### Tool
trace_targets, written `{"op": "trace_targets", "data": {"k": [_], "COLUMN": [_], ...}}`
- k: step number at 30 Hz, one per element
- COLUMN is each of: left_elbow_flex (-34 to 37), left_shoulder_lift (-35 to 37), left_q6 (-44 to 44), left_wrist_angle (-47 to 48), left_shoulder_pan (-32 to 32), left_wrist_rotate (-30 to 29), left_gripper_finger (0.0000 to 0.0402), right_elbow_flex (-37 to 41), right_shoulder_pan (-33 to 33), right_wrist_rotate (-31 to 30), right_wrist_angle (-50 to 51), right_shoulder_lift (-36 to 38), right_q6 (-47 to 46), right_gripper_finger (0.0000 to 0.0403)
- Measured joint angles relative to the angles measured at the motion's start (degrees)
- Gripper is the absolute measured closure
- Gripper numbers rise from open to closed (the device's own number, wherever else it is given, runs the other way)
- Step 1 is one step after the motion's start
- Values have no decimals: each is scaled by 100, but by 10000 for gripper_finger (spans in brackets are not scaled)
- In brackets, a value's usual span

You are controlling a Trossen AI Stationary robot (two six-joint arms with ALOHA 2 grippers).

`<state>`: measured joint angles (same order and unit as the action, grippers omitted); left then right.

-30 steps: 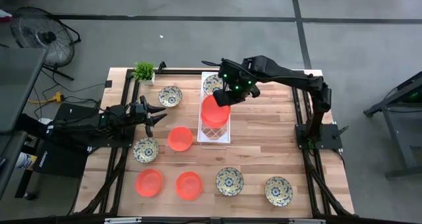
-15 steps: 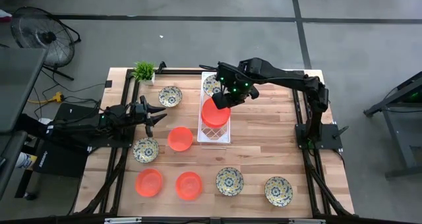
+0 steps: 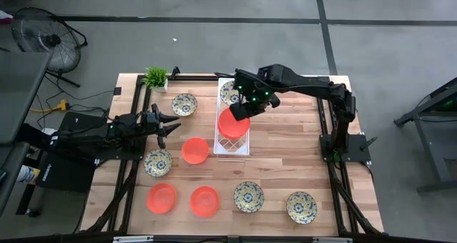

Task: Pick & Place Mini bowls
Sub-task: Stack the orange bowl on top of the orange bowl on the shelf, then stack the yellow bowl on top of the yellow bowl on the shelf

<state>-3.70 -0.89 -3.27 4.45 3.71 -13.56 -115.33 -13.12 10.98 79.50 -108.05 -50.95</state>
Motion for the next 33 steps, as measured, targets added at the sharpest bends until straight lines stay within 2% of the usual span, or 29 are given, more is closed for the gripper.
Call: {"op": "trace_targets", "data": {"k": [5, 16, 25, 29, 33], "left_elbow_flex": [0, 1, 0, 0, 0], "left_shoulder_lift": [0, 0, 0, 0, 0], "left_q6": [0, 1, 0, 2, 0], "left_wrist_angle": [0, 0, 0, 0, 0], "left_shoulder_pan": [0, 0, 0, 2, 0], "left_wrist_rotate": [0, 1, 2, 2, 2], "left_gripper_finger": [273, 273, 273, 273, 273], "right_elbow_flex": [-2, -2, -11, -11, -13], "right_shoulder_pan": [6, 4, 80, 189, 407], "right_wrist_rotate": [-12, -15, 61, -242, -541], "right_wrist_angle": [-63, -299, -204, -55, 523], "right_shoulder_lift": [-2, 1, 345, 686, 1105], "right_q6": [60, 50, 60, -5, -164], "right_gripper_finger": [391, 311, 317, 320, 320]}}
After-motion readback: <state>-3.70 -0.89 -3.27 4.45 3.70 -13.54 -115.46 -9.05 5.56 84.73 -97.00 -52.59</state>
